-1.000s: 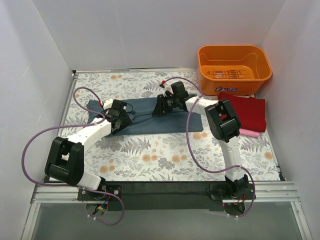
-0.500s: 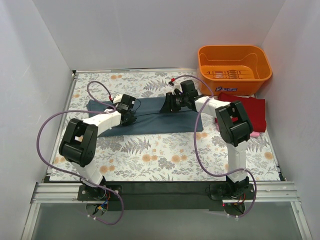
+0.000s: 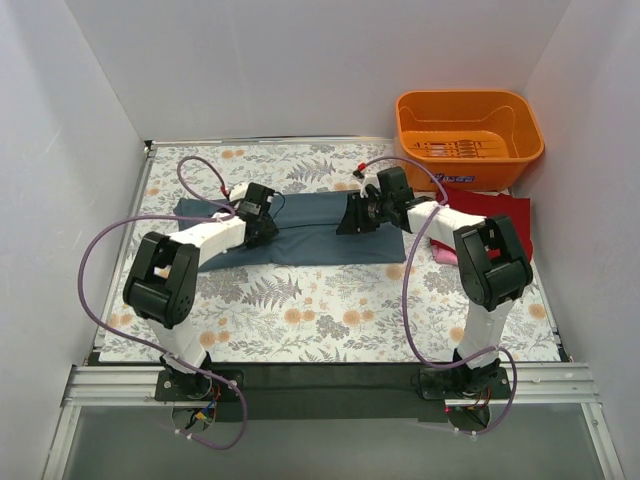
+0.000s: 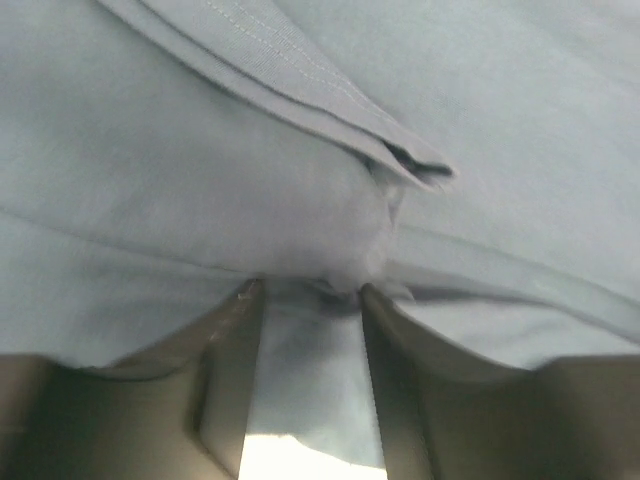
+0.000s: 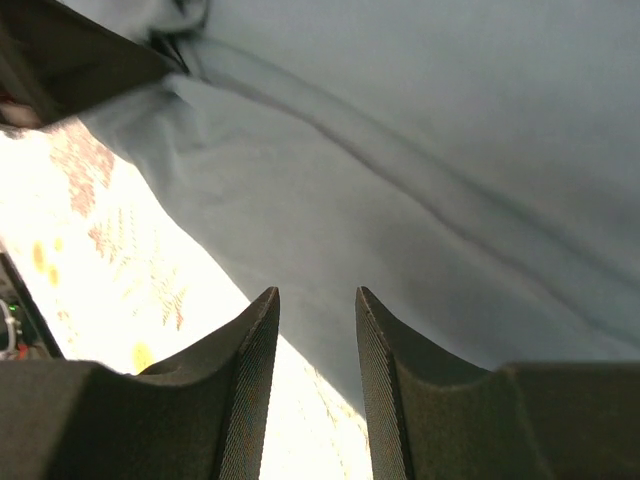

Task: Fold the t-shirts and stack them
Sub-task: Fold the tshirt

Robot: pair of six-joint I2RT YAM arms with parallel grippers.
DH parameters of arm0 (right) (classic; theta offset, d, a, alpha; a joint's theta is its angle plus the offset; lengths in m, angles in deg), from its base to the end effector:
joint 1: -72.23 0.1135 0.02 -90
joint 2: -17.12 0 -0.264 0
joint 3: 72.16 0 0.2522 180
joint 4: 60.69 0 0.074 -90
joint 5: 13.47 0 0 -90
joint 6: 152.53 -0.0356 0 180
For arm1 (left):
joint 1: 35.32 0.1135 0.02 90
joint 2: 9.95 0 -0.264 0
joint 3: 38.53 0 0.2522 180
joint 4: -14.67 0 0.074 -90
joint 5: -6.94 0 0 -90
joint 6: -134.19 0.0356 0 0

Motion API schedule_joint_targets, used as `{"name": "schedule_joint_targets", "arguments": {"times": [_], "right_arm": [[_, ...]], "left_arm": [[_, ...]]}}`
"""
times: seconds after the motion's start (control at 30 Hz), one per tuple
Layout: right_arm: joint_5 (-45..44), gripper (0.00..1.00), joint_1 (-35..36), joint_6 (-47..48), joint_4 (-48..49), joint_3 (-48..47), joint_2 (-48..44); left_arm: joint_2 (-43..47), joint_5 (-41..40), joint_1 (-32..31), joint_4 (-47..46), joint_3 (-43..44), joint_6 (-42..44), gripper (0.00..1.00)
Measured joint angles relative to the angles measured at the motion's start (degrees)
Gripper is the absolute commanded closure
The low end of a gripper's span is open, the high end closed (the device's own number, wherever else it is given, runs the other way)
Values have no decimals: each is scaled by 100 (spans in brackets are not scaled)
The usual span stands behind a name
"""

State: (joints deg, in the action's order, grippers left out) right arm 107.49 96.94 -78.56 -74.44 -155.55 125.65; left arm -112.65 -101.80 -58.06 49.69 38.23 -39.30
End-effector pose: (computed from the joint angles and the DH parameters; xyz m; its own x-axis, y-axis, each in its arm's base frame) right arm 0.3680 0.1895 0.1910 -0.7476 -0.0833 -0.6589 -0.5366 0.6603 0.5254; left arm 0.3338 -0.1275 0.1666 -0.3122 -0.8893 -0.3341 -0.7759 0.4416 -0.4504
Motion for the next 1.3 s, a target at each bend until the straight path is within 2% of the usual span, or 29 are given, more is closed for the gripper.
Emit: {"name": "schedule_joint_targets", "arguments": {"times": [0.07, 0.27, 0.4, 0.6, 0.9, 1.1, 1.3], "right_arm": [[-122, 62, 0, 79, -127, 190, -170], [-455, 62, -48, 210, -365, 546, -551], [-807, 62, -114, 356, -599, 778, -691], [-1303, 62, -170, 518, -966, 953, -723], [-1670, 60, -188, 660, -1464, 852, -603], [-1545, 59, -219, 660, -1499, 1073, -741], [-979, 59, -83, 634, -1635, 1738, -1246]], "left_arm": [[313, 13, -7, 46, -122, -13, 53], [1615, -269, 48, 144, -363, -55, 51], [1921, -472, 474, 317, -660, -155, 51], [1646, -658, 1462, 822, -1130, -251, 51], [968, -785, 1978, 1016, -1169, -271, 51], [472, -763, 2334, 1067, -597, -59, 50], [9, -726, 2570, 1084, -24, 321, 47]]}}
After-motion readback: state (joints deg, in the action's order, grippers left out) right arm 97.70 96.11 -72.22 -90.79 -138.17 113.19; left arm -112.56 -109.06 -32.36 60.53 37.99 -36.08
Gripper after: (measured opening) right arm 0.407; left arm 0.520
